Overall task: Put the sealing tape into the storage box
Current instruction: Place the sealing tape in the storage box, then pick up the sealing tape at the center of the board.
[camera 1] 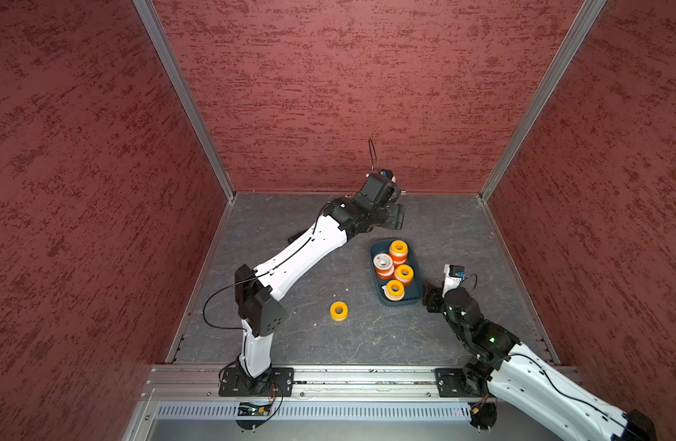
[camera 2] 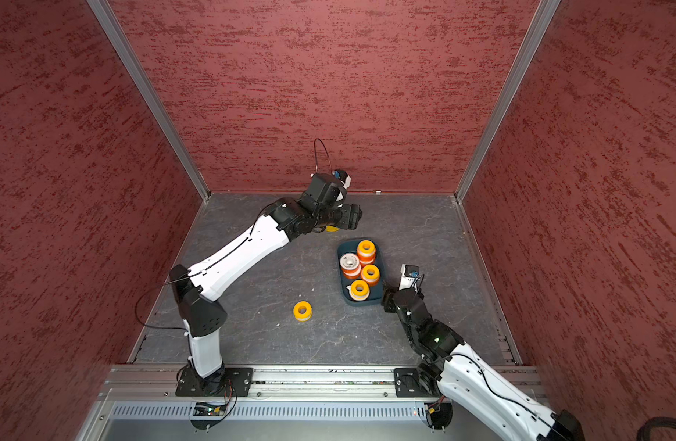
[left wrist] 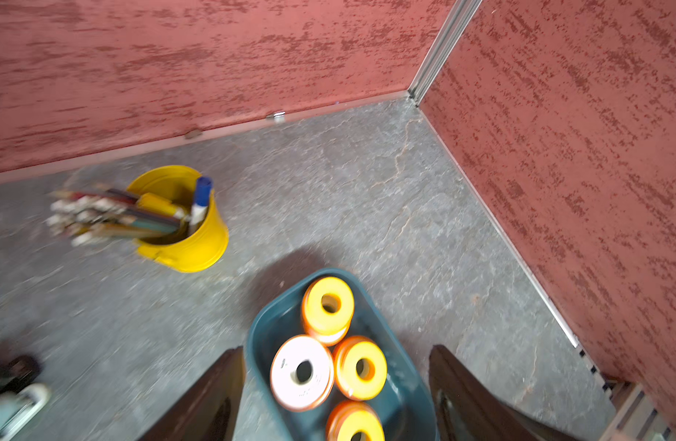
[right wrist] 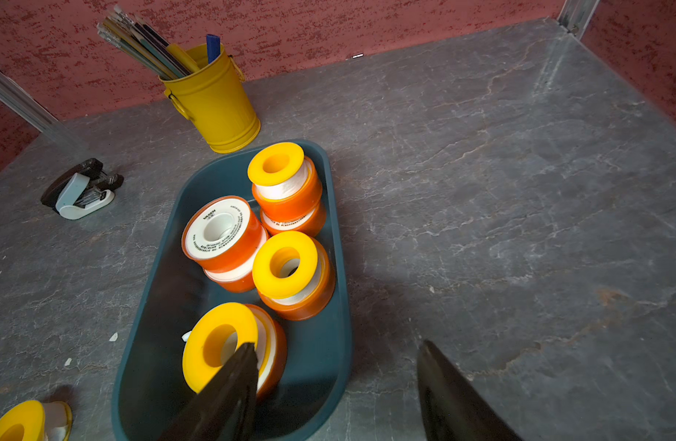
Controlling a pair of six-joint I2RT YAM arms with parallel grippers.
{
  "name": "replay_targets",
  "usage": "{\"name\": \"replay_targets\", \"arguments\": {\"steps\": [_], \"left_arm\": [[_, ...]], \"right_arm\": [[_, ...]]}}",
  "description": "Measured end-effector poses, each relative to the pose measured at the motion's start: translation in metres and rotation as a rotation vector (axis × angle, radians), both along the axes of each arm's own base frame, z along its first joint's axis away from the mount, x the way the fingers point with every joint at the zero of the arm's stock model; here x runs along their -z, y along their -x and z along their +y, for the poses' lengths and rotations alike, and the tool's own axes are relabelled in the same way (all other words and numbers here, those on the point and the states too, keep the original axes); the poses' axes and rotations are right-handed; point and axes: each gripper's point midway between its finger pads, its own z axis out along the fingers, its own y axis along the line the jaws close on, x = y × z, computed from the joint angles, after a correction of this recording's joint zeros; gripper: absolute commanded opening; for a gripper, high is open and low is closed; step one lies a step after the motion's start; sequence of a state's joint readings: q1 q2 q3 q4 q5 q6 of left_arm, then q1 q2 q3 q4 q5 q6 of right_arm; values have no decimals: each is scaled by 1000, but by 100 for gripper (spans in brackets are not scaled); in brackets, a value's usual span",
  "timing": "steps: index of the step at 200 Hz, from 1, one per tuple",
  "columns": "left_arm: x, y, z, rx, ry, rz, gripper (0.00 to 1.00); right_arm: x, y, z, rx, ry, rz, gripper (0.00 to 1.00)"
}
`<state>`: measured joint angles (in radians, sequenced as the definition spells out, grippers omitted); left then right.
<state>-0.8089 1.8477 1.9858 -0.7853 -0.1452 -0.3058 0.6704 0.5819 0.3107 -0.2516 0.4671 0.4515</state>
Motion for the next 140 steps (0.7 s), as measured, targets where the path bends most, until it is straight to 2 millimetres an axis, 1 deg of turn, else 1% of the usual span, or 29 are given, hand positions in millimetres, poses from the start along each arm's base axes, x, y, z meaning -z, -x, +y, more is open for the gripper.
{"name": "replay_targets", "arguments": {"steps": [12, 48, 113, 140], "left_arm": [[2, 11, 17, -17, -17, 1, 80], [16, 45, 71, -79, -53, 13, 80], [15, 121, 173, -208, -9, -15, 81], [22, 148, 211, -262, -7, -15, 81]], "right_arm": [[0, 0, 0, -1, 0, 1, 68], [3, 0, 1, -5, 4, 11, 68], [7, 0, 3, -15, 17, 24, 68], [8, -1, 3, -15, 21, 29, 68]]}}
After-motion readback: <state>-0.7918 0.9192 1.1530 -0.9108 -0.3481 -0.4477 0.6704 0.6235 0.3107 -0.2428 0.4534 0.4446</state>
